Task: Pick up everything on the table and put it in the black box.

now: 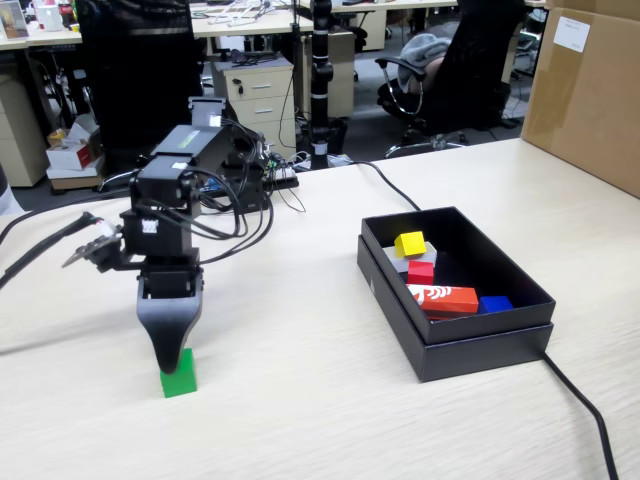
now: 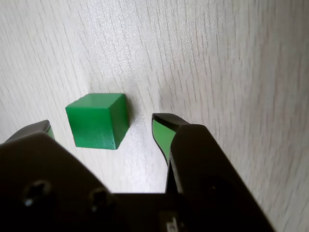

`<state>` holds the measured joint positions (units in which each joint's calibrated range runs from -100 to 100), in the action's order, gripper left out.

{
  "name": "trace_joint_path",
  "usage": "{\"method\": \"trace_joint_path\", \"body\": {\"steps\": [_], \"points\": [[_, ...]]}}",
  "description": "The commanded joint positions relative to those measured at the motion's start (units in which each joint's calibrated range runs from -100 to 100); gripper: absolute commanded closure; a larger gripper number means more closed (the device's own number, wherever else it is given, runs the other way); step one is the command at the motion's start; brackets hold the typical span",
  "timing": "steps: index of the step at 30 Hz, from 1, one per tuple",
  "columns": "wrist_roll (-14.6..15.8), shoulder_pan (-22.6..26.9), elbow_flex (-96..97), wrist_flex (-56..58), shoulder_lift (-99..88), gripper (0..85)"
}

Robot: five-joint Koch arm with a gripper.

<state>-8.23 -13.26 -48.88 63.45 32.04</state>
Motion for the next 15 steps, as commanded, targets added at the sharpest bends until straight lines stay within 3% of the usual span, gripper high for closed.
{"method": "trace_joint_path", "body": {"steps": [1,15], "points": [[-0.2,-0.5,-5.9,-2.4,0.4,42.6],[-0.2,0.4,-7.1,-2.5,3.2,43.2]]}}
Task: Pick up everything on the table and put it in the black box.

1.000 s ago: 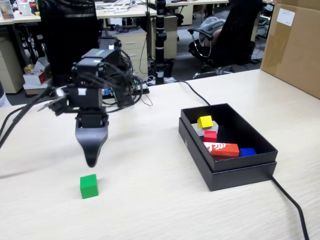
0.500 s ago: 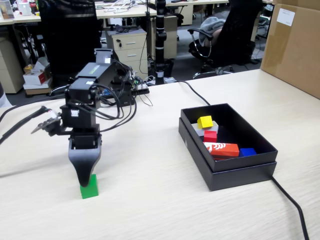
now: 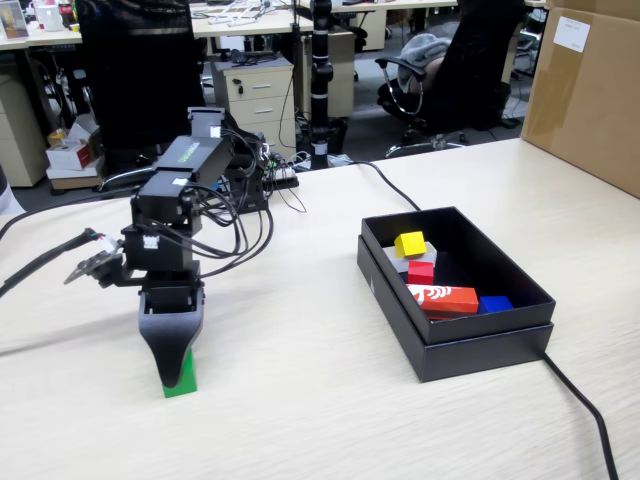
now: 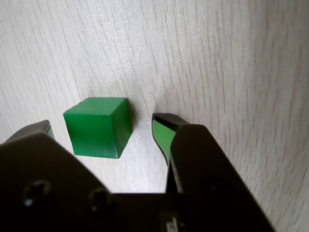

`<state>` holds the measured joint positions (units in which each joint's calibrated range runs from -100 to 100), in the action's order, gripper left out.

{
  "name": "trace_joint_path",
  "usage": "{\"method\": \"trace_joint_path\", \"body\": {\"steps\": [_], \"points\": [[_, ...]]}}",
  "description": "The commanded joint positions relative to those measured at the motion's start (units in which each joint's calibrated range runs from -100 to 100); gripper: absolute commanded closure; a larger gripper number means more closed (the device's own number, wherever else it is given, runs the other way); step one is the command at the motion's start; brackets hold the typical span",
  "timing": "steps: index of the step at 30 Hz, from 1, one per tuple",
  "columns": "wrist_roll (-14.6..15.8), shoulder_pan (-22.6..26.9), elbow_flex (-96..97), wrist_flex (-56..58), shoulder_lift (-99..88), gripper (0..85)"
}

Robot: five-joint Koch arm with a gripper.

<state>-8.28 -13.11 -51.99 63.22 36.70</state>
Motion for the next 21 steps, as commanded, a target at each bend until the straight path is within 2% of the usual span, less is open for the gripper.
{"method": "trace_joint_path", "body": {"steps": [1,3,5,6,12,16,21], "points": [[-0.1,0.3,-4.0,-2.3,-1.4,43.4],[-0.2,0.4,-3.9,-2.3,-1.3,45.8],[-0.4,0.4,-4.1,-2.3,-1.5,54.7],[-0.4,0.4,-4.1,-2.3,-1.5,56.3],[-0.5,0.3,-3.7,-2.3,-0.8,57.1],[-0.4,0.1,-4.0,-2.3,-0.8,67.8],[0.1,0.4,-2.5,-1.6,-3.9,69.6]]}}
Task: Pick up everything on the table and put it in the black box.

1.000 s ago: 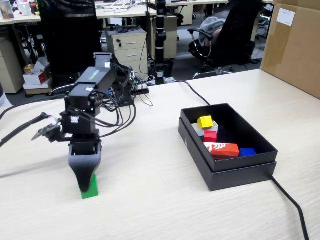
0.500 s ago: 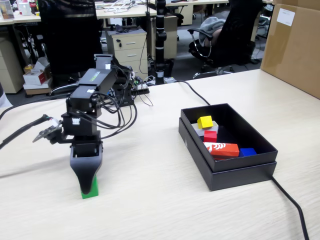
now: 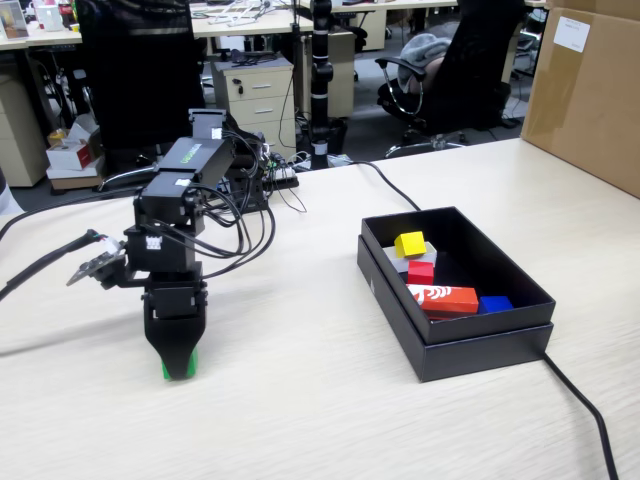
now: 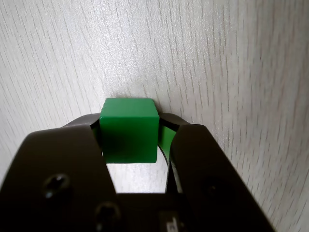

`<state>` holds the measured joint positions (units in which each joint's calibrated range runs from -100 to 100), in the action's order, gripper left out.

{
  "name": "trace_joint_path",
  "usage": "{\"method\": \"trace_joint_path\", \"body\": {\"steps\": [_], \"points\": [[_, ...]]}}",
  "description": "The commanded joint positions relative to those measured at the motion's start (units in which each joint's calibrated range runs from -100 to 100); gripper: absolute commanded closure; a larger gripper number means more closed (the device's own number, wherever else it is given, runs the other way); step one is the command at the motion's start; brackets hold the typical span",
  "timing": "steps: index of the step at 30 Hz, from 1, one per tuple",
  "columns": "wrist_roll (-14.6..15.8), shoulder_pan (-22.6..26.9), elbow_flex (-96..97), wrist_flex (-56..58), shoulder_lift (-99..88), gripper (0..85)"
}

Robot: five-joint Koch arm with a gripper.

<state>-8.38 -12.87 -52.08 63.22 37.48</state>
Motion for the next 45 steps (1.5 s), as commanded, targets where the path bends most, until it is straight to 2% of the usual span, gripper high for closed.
{"method": "trace_joint_path", "body": {"steps": [1,2,3,6,11,16,17,20,24,28,29,31,36,42,45], "points": [[0.3,0.3,-2.0,-0.6,-6.9,75.0],[0.8,0.6,-1.1,-0.5,-10.1,83.0],[1.1,0.9,-0.2,-0.3,-12.4,84.6],[1.8,2.2,4.8,0.9,-21.4,84.6],[4.1,7.7,17.4,2.1,-42.8,84.6],[7.9,16.2,23.9,2.2,-55.2,84.6],[10.4,20.9,22.9,2.2,-56.7,84.6],[14.7,27.9,14.5,2.2,-47.4,84.6],[16.6,28.6,7.2,2.2,-34.8,84.6],[16.7,28.1,11.1,2.1,-32.4,83.5],[16.6,28.0,13.7,2.1,-30.3,64.9],[16.4,27.9,16.0,2.1,-29.6,64.8],[16.1,27.9,18.0,2.1,-30.1,51.7],[15.3,27.3,20.7,0.2,-37.9,51.6],[14.1,25.3,30.4,-10.7,-48.9,51.6]]}}
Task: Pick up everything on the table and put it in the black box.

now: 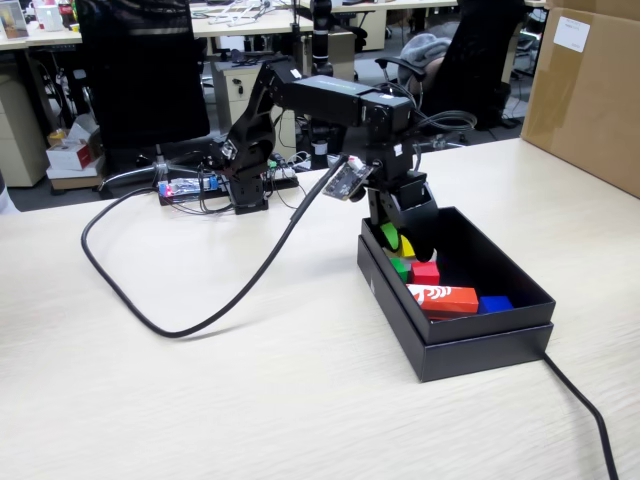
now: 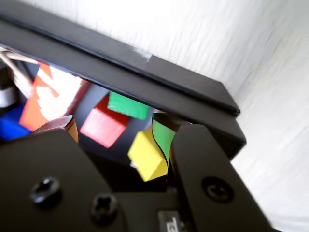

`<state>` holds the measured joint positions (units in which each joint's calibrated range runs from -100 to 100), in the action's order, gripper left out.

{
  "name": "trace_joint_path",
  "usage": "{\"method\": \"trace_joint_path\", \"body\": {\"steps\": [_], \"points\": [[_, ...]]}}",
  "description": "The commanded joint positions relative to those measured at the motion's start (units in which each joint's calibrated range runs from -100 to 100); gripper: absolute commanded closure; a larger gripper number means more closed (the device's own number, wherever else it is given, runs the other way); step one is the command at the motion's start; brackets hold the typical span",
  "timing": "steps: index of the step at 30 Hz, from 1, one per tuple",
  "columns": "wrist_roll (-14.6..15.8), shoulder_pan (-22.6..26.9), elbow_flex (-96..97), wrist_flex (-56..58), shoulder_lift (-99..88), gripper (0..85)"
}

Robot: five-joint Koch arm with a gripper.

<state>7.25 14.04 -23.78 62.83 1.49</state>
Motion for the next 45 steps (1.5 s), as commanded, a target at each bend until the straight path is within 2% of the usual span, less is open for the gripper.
{"method": "trace_joint_path", "body": {"steps": [1,5,8,10,14,17,20,25,32,36,45], "points": [[-2.0,-2.3,4.7,-13.1,-15.7,51.6],[-5.5,-6.5,17.6,-26.1,-28.3,51.6],[-6.1,-8.7,18.8,-26.3,-30.1,50.4],[-6.3,-10.5,21.1,-26.4,-30.9,43.5],[-7.6,-11.2,36.7,-36.1,-39.4,42.7],[-7.7,-11.2,51.0,-44.0,-46.3,42.4],[-7.4,-11.0,59.3,-46.7,-51.3,37.9],[-7.5,-11.0,89.8,-65.0,-72.3,37.8],[-7.5,-12.8,110.5,-79.2,-79.6,37.8],[-6.3,-13.4,114.4,-79.6,-82.1,37.6],[-6.3,-14.7,120.4,-79.0,-86.0,37.6]]}}
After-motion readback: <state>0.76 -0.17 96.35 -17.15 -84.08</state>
